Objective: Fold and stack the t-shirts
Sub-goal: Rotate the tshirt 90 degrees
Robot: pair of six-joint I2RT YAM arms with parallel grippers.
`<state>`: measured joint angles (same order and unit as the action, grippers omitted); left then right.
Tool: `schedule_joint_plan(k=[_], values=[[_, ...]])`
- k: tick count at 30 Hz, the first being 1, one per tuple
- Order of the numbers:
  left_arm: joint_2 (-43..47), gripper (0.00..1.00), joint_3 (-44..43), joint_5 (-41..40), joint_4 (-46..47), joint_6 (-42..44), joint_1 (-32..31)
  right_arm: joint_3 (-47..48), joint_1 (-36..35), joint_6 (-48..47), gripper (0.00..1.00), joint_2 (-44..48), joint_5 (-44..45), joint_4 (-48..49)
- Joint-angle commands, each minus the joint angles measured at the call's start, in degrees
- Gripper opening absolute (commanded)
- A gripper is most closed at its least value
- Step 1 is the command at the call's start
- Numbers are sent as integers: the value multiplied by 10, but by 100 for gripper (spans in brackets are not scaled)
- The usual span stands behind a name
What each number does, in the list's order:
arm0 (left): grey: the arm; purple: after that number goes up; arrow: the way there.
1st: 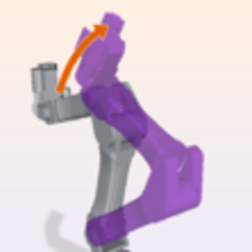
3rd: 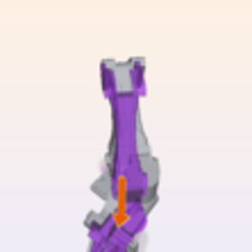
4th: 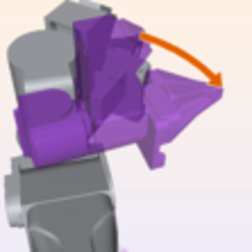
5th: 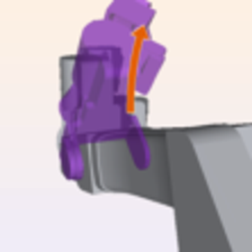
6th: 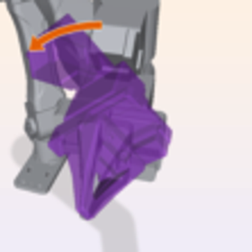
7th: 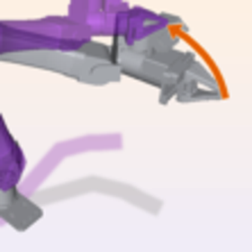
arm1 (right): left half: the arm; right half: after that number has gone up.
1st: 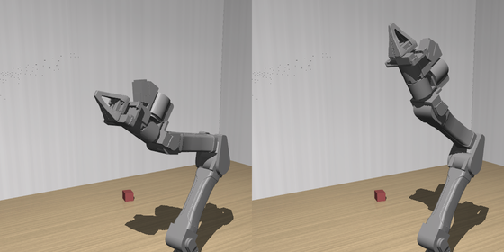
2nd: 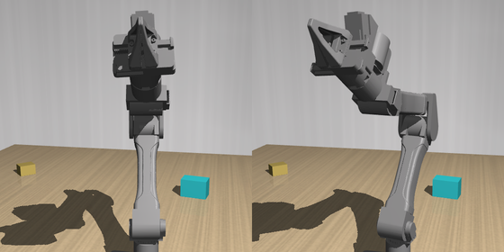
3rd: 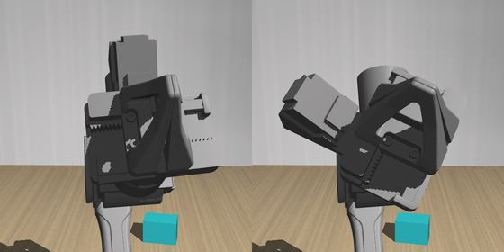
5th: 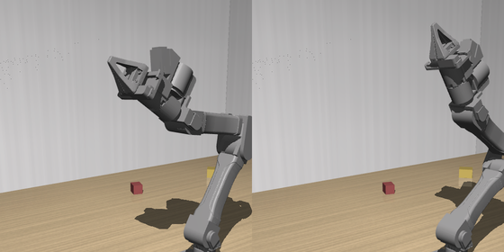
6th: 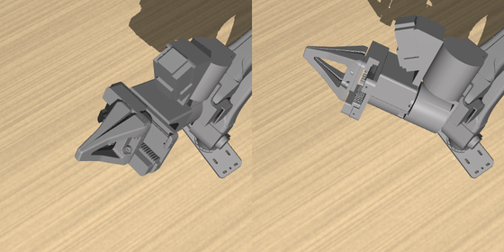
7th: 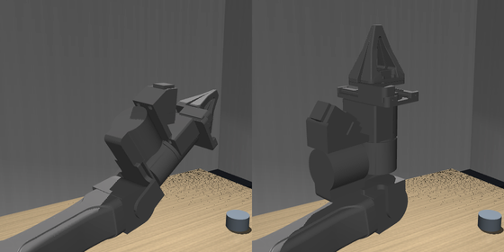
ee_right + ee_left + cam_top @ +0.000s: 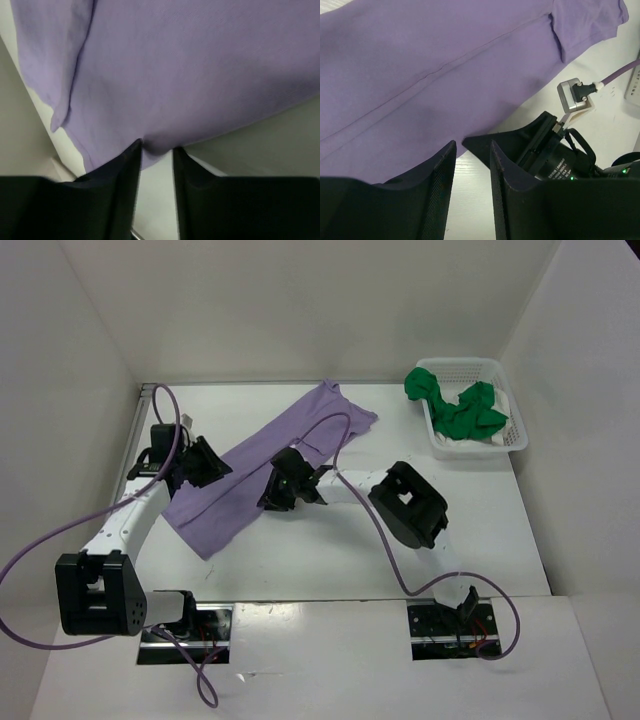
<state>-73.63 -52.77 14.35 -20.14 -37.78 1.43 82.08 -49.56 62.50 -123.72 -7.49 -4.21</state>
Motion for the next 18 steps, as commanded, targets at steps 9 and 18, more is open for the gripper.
schedule_joint_plan(k=[9,18], values=[[-16,41,8,4,13,12,-61,-156,103,-66,3,138,22,-31],[-52,45,31,4,14,-29,-197,-326,220,-178,42,343,-37,-154]])
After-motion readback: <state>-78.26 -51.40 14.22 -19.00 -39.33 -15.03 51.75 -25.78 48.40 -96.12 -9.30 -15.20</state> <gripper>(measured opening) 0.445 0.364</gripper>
